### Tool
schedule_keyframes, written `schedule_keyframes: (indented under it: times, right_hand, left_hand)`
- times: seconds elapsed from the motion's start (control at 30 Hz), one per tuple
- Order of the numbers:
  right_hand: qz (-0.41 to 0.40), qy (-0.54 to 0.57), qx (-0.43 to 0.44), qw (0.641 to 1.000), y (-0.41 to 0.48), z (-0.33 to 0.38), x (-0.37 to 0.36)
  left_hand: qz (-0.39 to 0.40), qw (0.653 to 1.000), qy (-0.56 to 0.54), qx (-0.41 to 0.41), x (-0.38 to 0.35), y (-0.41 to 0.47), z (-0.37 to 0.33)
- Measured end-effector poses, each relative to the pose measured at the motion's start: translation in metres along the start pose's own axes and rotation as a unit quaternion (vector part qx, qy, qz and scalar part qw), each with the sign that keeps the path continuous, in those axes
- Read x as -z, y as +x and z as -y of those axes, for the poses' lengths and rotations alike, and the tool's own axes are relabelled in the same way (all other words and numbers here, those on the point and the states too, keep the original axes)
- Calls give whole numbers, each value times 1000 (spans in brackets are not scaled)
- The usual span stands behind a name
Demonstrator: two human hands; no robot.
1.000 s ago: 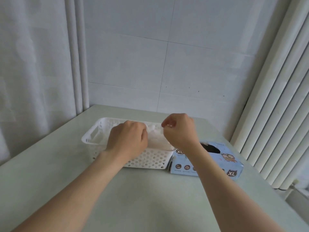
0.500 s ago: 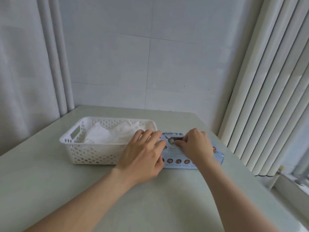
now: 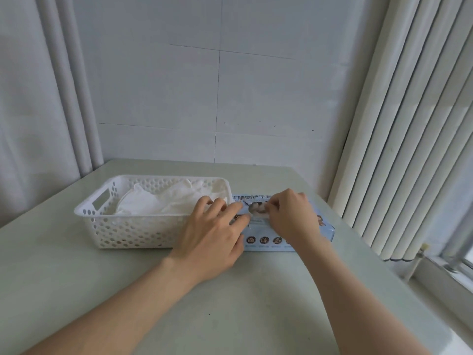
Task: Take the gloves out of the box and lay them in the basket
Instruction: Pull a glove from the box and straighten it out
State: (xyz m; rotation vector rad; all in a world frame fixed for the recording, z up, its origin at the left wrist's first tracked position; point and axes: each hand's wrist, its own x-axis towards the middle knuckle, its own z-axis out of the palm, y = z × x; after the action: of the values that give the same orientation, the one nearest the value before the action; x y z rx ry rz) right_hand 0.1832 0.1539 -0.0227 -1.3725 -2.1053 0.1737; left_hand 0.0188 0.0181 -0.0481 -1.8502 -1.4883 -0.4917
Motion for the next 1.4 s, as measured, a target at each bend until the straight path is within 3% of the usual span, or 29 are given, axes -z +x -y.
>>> schedule_keyframes:
  times: [0.17,0.3,0.5,0.7,0.77,0.93,1.07,1.27,1.4]
  right_hand:
    - [-95,-91,74,988,-8,1,8]
    - [-173,26,81,981,-11,1,5]
    - [-215,225,61,948,-16,6,11]
    - [-296,285,78,908,-20,16,20]
    - [-283,279,78,914,-18,13,22]
    - [-111,293,78,946,-22,3,31]
    - [-28,95,98,990,-19,-3,36]
    - [-75,-22,111,991,-13,-9,34]
    - [-147,139,39,979,-12,-8,38]
  left_hand:
    - [5,1000,-1,14,-2,2,-3]
    - [16,1000,21,12,-5,2,-6]
    - [20,999,26,11,-2,3,-6]
    - [20,1000,13,18,0,4,-9]
    - [15,1000,13,22,-1,3,-11]
    - [3,1000,11,25,-2,0,-14]
    - [12,999,17,30,-1,-1,-14]
    - [27,999,12,41,3,1,-17]
    - [36,999,16,33,3,2,-19]
